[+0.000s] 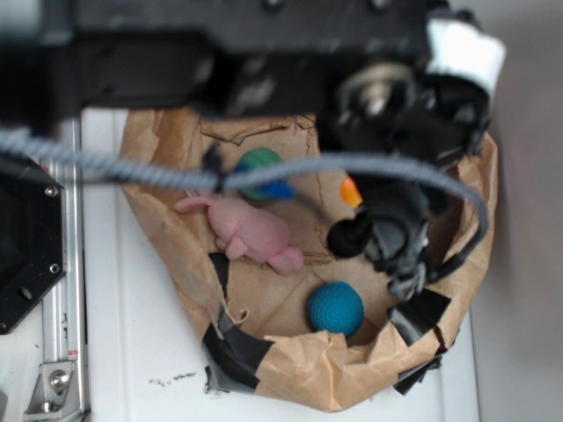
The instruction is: Grab the yellow duck.
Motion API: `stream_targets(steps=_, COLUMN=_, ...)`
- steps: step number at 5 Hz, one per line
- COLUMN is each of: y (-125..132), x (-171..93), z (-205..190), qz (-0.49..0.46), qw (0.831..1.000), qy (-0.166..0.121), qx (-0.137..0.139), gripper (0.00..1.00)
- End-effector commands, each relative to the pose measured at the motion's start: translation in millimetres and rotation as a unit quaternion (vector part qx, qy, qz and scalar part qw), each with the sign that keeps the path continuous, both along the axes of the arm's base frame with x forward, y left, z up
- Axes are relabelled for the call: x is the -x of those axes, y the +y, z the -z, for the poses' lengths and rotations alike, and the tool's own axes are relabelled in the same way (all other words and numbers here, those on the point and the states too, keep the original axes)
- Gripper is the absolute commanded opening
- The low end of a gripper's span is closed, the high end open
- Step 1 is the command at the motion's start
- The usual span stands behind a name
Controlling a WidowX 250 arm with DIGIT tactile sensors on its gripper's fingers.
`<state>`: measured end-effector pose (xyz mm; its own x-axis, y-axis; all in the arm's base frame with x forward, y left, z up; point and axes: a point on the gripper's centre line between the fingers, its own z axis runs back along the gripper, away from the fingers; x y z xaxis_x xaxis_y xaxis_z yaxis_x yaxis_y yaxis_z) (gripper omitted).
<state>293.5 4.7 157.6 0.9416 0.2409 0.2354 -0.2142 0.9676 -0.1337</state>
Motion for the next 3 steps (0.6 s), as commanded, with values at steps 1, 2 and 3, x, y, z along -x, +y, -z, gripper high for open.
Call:
stream_targets(steps=1, y=-2.5, x=11.0, z=-17.4, qz=-0.009, qw=1.000, qy=0.005, qx=-0.001, gripper=0.00)
stream_targets(steps=2, y=3.8, x=7.5, z=-11.2, qz=-0.024, qw=1.000, qy=0.018, qx=-0.003, gripper=0.00)
stream_targets(steps=3, y=8.7, x=1.9, z=-10.5, qz=-0.028, qw=0.999, qy=0.015, qx=0.004, gripper=0.00)
